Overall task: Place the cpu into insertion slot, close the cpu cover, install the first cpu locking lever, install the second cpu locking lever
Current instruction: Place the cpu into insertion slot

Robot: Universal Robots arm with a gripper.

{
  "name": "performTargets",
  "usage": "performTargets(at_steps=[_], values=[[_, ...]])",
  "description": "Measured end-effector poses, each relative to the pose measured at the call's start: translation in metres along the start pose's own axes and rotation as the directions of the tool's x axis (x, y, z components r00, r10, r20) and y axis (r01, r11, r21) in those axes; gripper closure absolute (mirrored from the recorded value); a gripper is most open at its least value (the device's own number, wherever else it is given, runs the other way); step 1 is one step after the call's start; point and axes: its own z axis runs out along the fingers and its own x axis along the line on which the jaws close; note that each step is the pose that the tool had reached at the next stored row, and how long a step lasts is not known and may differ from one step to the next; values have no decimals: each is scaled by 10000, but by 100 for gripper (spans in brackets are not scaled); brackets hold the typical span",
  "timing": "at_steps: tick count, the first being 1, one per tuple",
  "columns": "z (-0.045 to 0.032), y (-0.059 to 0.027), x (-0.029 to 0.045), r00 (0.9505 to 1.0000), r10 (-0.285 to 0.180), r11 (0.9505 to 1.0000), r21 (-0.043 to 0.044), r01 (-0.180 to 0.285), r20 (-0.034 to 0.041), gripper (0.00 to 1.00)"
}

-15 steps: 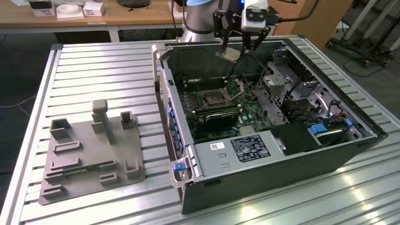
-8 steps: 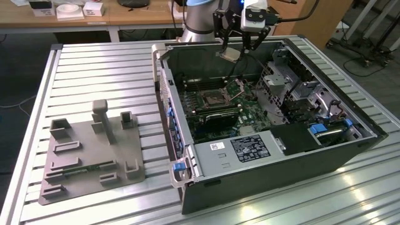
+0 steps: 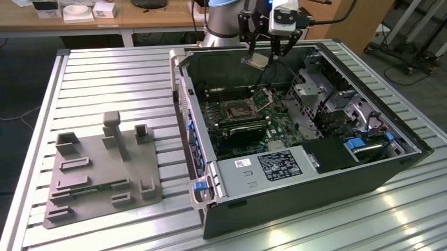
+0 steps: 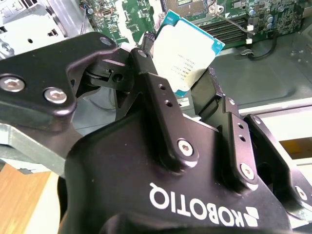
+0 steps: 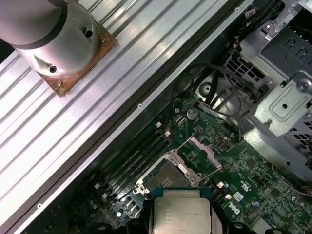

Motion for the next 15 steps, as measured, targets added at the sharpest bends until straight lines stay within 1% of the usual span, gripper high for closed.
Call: performTargets(at_steps=[15], values=[[0, 0, 0, 9999, 150, 9999, -4, -150, 14, 46]])
